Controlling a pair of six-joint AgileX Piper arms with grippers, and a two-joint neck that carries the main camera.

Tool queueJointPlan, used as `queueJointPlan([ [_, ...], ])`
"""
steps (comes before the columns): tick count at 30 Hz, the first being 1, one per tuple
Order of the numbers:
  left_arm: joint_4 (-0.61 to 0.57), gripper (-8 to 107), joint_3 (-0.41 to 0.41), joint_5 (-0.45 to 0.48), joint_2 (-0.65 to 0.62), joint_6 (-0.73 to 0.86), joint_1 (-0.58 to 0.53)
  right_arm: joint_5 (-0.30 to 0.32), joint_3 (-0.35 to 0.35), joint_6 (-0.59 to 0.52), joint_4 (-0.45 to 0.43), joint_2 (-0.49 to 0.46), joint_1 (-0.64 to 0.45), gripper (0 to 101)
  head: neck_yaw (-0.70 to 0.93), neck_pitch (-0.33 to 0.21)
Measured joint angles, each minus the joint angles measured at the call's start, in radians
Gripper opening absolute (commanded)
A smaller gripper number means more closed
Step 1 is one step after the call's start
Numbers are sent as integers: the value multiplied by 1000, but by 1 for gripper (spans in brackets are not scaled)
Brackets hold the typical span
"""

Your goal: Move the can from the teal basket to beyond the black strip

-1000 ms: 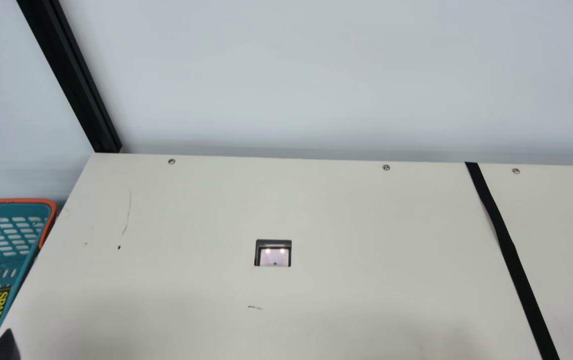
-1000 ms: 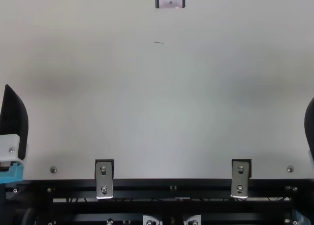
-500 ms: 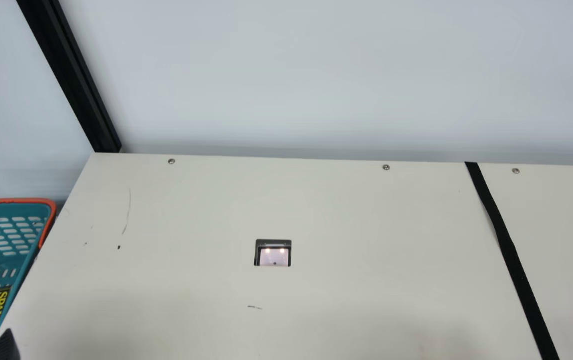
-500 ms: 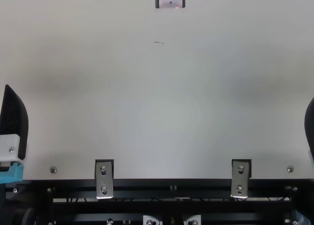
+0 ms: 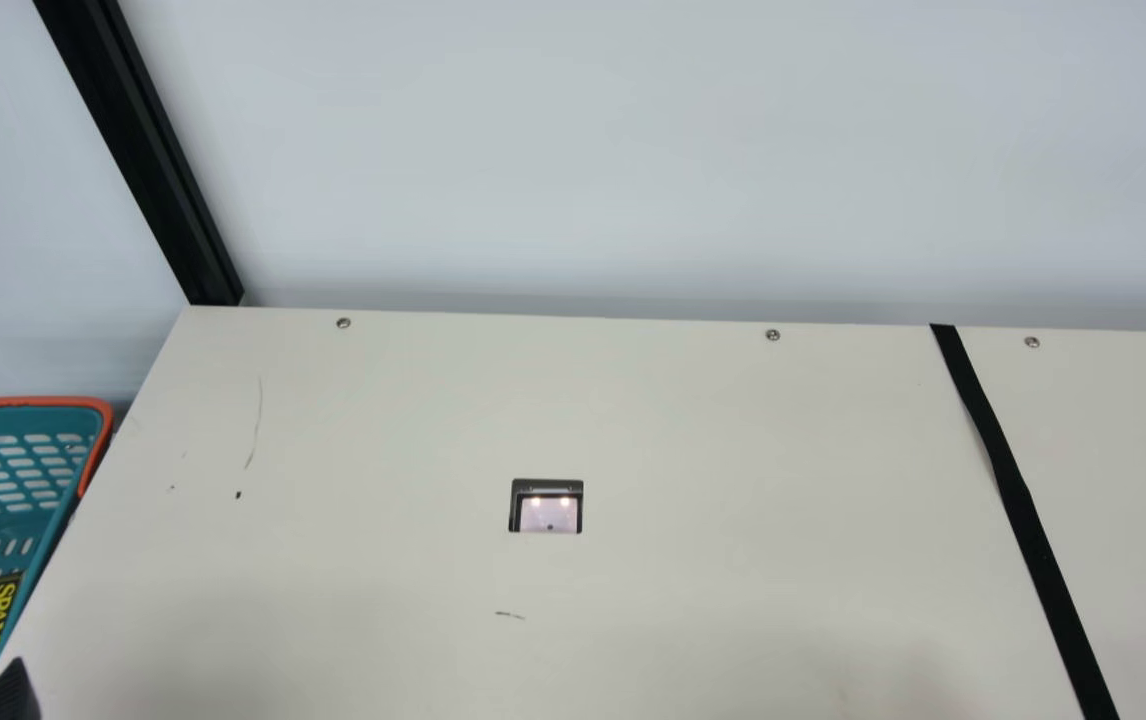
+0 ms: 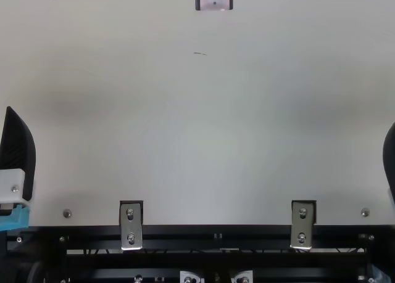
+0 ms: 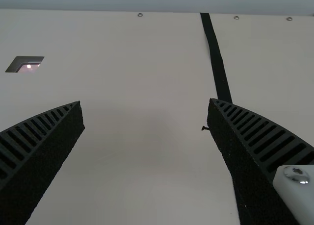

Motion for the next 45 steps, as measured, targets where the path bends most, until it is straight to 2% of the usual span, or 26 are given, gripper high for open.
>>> queueJointPlan([
  [17,0,90,0,0,0,0,0,0,0,0,0,0,0,101,56,0],
  [26,0,90,0,0,0,0,0,0,0,0,0,0,0,101,189,0],
  [33,0,90,0,0,0,0,0,0,0,0,0,0,0,101,297,-20],
  [34,0,90,0,0,0,0,0,0,0,0,0,0,0,101,317,-41],
  [40,0,90,0,0,0,0,0,0,0,0,0,0,0,101,420,-41],
  [45,0,90,0,0,0,0,0,0,0,0,0,0,0,101,440,-41],
])
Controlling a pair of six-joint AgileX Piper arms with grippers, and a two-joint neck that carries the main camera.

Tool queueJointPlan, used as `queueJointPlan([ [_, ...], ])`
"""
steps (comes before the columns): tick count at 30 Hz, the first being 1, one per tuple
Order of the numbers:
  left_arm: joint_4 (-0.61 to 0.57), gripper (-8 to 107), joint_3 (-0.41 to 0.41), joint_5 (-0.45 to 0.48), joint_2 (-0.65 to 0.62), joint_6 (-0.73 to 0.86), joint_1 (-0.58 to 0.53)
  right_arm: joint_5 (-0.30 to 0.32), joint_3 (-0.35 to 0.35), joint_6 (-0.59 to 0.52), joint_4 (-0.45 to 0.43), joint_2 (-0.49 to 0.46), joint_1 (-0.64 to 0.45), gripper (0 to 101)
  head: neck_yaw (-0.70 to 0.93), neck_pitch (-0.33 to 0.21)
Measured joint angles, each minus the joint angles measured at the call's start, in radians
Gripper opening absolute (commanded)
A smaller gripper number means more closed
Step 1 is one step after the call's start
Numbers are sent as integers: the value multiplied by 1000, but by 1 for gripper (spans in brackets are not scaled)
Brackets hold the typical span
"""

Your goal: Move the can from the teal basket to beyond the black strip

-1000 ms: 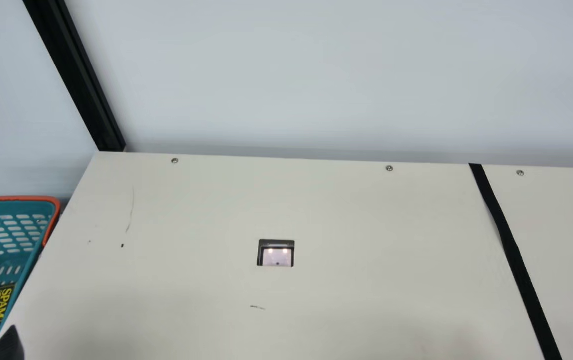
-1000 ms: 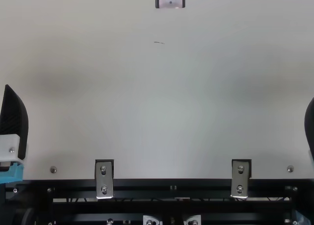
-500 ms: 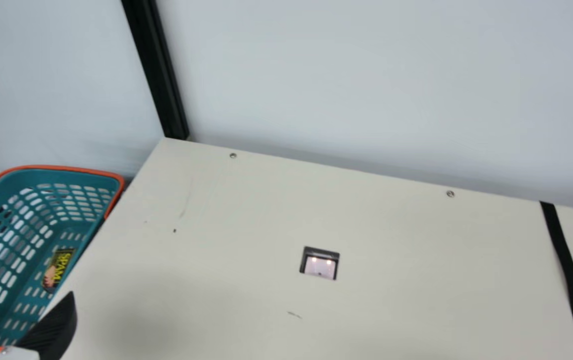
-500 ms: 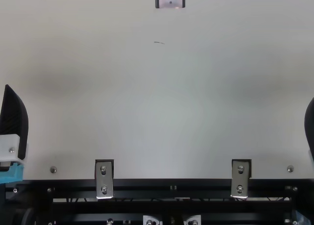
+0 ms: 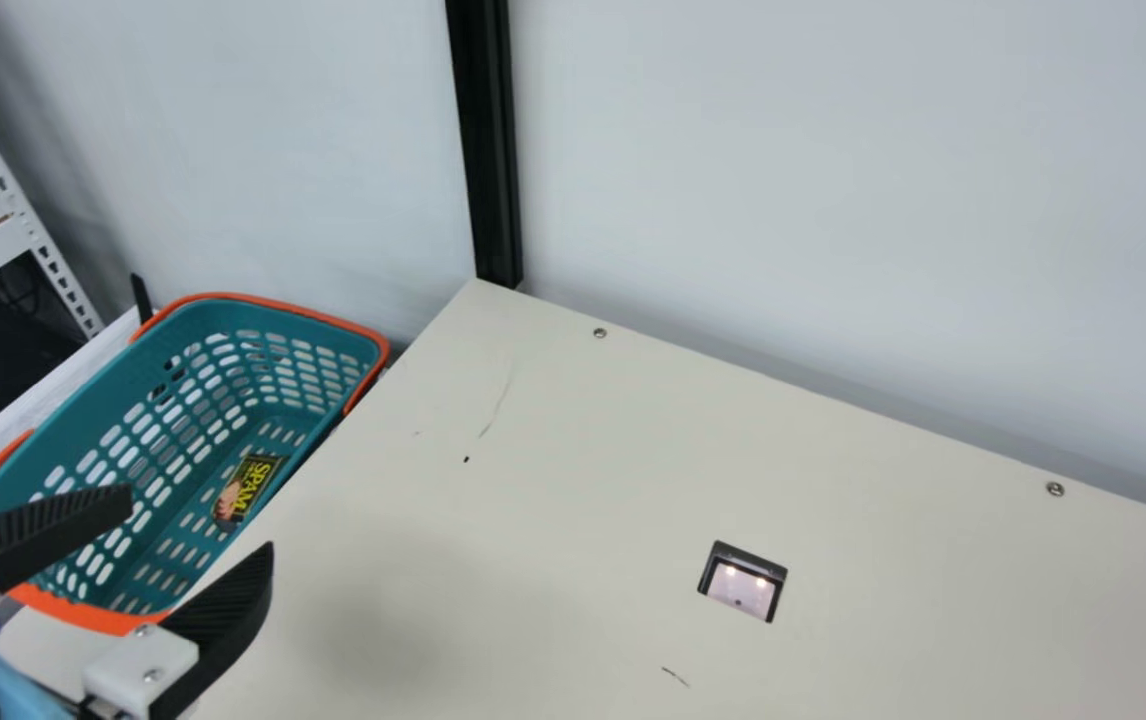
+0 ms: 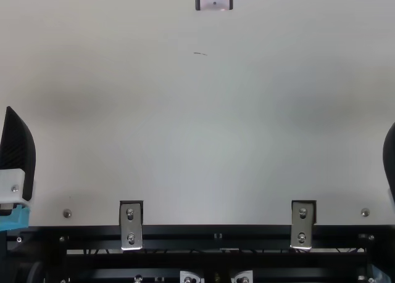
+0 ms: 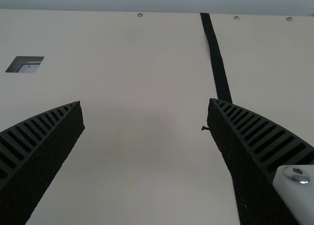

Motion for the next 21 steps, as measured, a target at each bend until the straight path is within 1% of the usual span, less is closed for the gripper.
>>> queueJointPlan([
  [7,0,90,0,0,0,0,0,0,0,0,0,0,0,101,26,0],
  [21,0,90,0,0,0,0,0,0,0,0,0,0,0,101,20,0],
])
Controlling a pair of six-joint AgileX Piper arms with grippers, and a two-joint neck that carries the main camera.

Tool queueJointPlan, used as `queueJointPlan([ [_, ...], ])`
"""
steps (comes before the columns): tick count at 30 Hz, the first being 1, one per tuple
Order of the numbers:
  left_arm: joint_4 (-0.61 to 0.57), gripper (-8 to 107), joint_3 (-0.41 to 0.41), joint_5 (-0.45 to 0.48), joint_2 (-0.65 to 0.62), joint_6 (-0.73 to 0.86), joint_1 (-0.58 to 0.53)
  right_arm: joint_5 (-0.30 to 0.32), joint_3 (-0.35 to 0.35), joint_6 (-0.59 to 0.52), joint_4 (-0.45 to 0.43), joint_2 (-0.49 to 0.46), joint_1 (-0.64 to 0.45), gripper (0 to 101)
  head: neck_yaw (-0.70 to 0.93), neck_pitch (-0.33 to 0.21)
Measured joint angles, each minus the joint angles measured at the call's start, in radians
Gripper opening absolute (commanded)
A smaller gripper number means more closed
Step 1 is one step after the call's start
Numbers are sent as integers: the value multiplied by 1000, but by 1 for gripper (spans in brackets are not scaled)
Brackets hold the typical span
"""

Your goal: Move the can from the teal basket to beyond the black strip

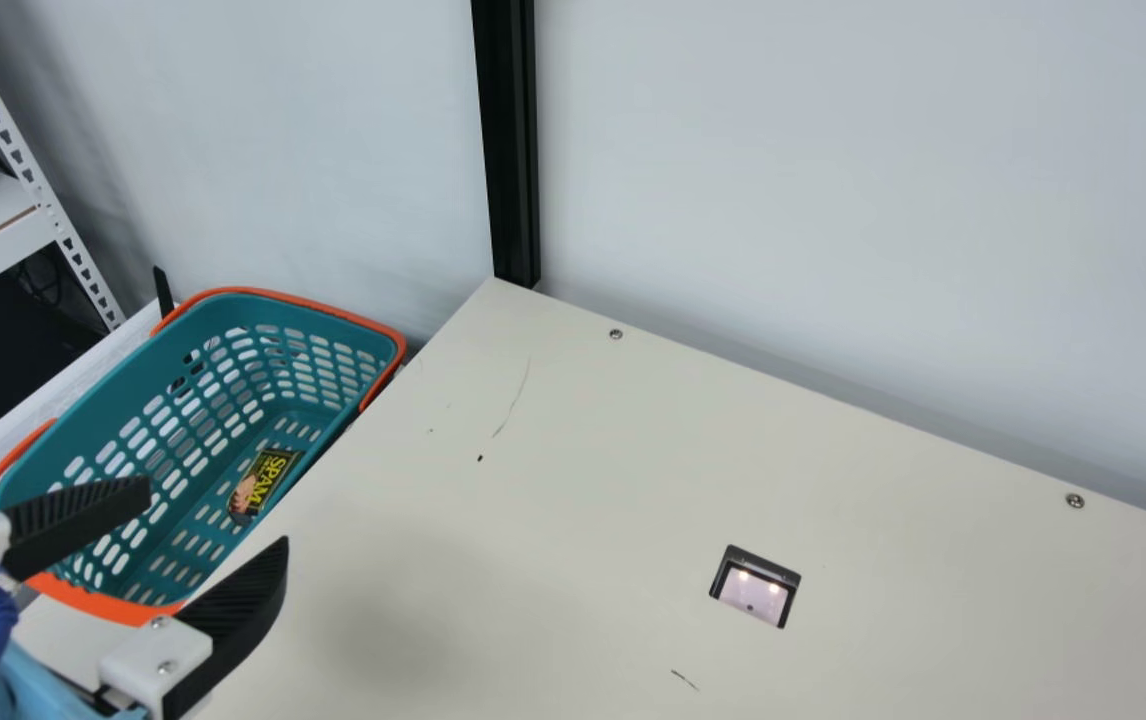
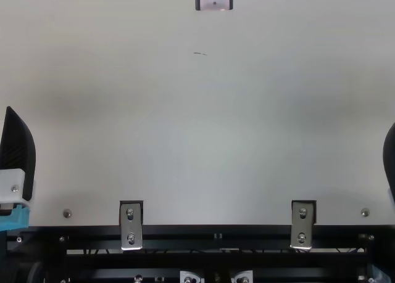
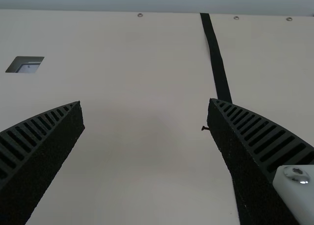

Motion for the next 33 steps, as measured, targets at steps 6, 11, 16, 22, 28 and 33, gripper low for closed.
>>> queueJointPlan([
  [6,0,90,0,0,0,0,0,0,0,0,0,0,0,101,0,0],
  [11,0,90,0,0,0,0,0,0,0,0,0,0,0,101,0,0],
  [16,2,90,2,3,0,0,0,0,0,0,0,0,0,101,0,0],
  [22,14,90,-20,44,14,-18,7,0,0,0,0,0,0,101,0,0],
  [28,40,90,-115,86,76,-71,19,0,0,0,0,0,0,101,0,0],
  [33,67,90,-232,65,187,-121,46,0,0,0,0,0,0,101,0,0],
])
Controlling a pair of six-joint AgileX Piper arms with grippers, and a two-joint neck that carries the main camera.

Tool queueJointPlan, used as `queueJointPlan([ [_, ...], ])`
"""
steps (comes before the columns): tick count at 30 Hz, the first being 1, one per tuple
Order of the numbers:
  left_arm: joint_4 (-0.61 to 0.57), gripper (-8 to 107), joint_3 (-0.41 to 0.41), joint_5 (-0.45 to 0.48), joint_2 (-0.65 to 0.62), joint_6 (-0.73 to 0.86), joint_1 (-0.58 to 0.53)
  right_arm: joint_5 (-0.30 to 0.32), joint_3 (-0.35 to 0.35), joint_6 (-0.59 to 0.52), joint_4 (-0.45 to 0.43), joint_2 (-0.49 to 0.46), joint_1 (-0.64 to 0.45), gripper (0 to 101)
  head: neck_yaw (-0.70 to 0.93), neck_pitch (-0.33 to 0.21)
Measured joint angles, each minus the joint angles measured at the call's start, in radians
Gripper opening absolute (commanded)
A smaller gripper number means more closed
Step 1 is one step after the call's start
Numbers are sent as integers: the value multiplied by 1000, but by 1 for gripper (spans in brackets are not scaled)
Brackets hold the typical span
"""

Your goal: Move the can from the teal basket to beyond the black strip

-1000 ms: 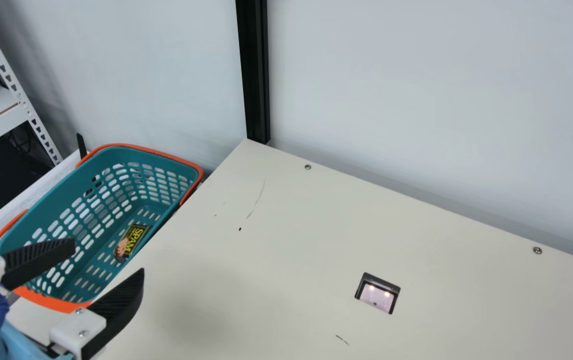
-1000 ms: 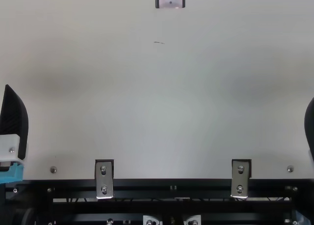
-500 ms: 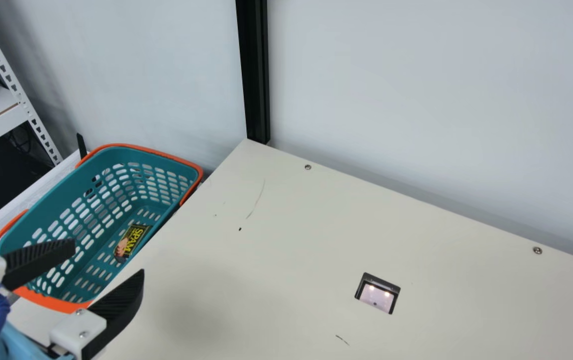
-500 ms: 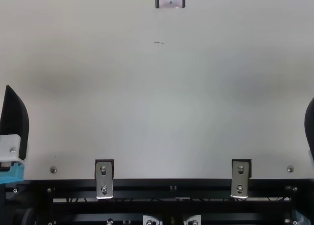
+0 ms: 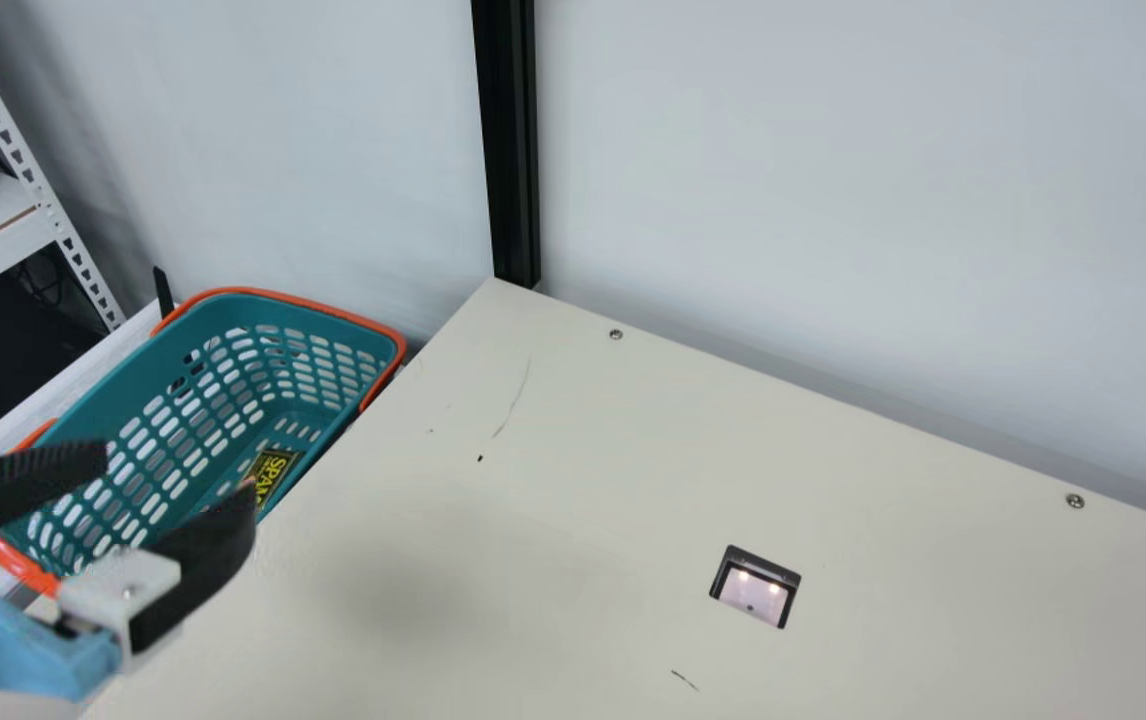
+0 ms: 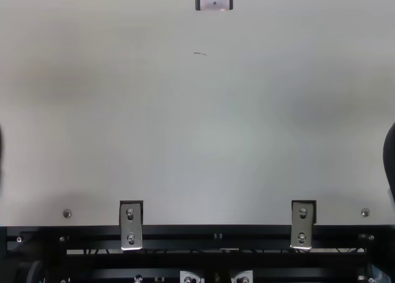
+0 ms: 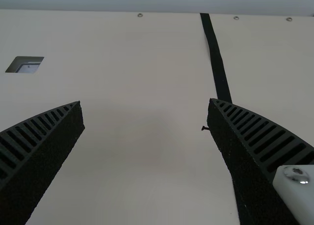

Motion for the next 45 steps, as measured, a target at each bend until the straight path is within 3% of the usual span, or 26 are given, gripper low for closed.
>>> queueJointPlan([
  [10,46,90,-245,34,270,-21,94,0,0,0,0,0,0,101,0,0],
  [17,10,90,-355,64,446,52,183,0,0,0,0,0,0,101,0,0],
  [32,-80,90,-418,-6,834,279,459,0,0,0,0,0,0,101,5,0],
  [45,-124,90,-491,-101,1177,361,549,0,0,0,0,0,0,101,0,0],
])
